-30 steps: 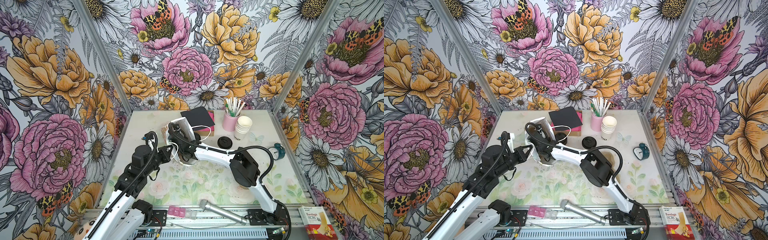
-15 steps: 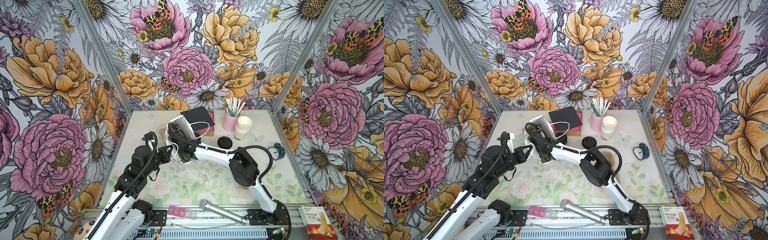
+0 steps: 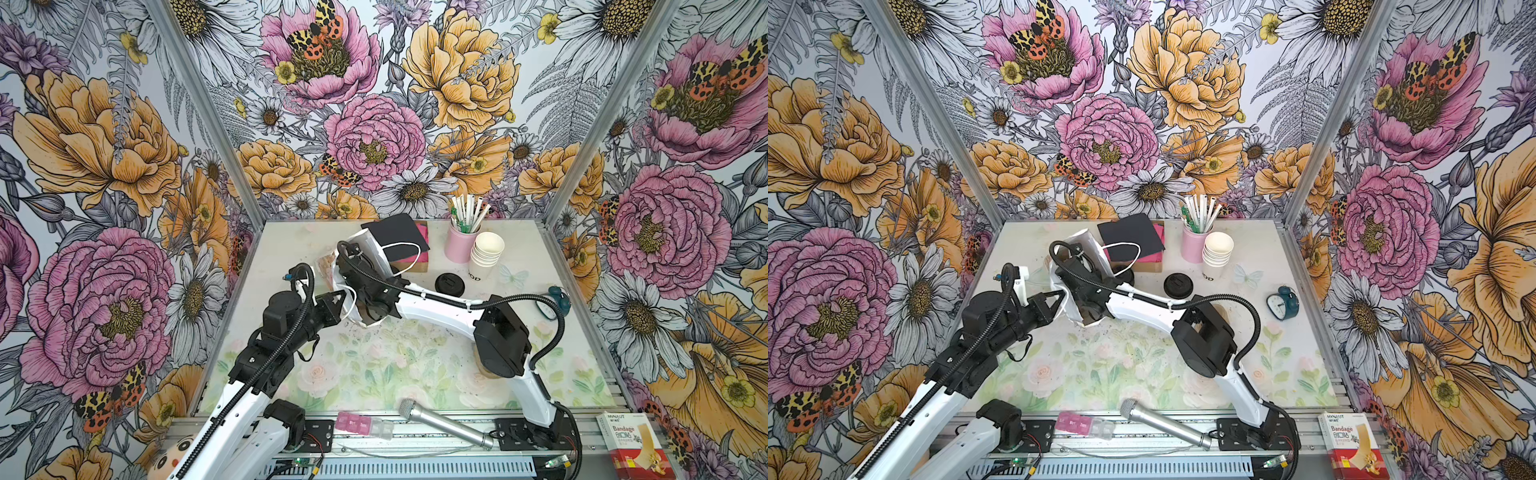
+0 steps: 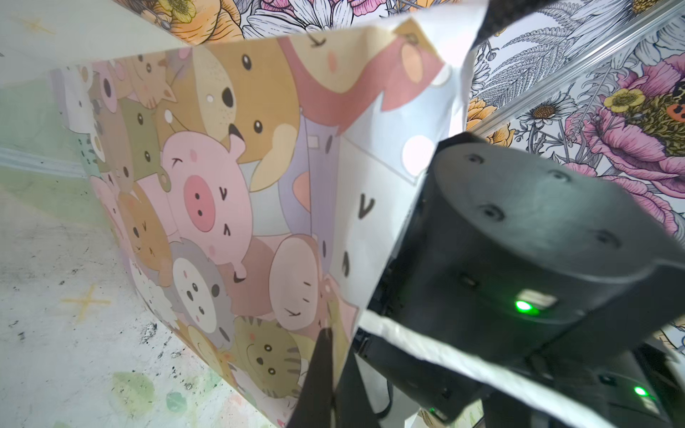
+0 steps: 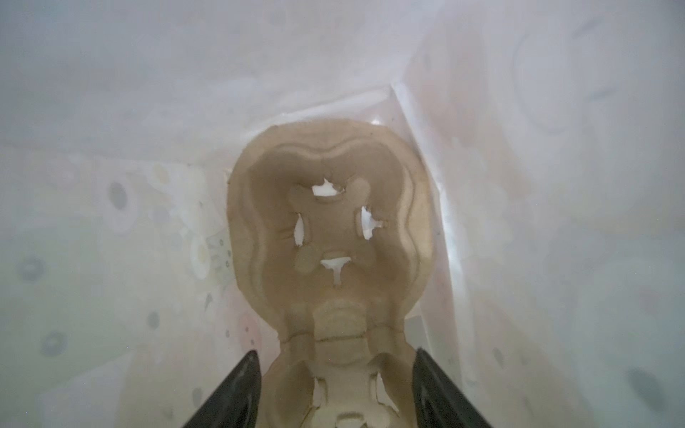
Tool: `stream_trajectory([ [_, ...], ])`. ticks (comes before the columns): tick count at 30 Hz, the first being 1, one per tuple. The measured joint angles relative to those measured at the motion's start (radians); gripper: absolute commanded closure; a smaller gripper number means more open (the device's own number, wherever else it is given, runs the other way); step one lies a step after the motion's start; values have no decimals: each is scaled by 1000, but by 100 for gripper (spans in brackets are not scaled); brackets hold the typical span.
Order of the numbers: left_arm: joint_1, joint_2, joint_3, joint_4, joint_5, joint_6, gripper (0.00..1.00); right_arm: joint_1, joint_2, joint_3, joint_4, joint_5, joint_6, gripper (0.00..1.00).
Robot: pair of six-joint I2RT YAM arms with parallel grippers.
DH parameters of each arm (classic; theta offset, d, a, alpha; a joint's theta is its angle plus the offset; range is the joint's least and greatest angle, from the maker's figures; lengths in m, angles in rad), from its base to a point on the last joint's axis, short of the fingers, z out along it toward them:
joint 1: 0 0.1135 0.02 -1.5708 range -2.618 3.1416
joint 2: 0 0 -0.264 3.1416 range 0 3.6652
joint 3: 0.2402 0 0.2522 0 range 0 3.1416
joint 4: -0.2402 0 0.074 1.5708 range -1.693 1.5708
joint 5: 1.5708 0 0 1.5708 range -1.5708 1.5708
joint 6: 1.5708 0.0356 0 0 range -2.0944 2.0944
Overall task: Pack a coffee takeout order
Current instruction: Place the cup tray in the takeout bag.
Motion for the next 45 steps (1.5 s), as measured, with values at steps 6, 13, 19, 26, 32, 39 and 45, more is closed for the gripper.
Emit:
stream_trajectory([
  [6,0,-14,0,-2,16,1,100,5,-66,-34,-4,20,-12,23],
  [13,9,-37,0,-6,40,1,100,11,-130,-76,-18,46,-23,16],
  [19,11,-42,0,-4,60,1,100,22,-188,-118,-23,72,-26,17],
  [26,15,-41,-2,-17,71,0,100,27,-197,-144,-21,113,-32,37],
  [32,18,-41,-2,-24,72,0,100,33,-197,-145,-21,140,-31,55],
  [39,26,-42,-2,-48,69,0,100,36,-189,-145,-21,184,-31,77],
  [45,33,-24,23,-126,47,1,100,48,-168,-144,-20,206,-35,91],
])
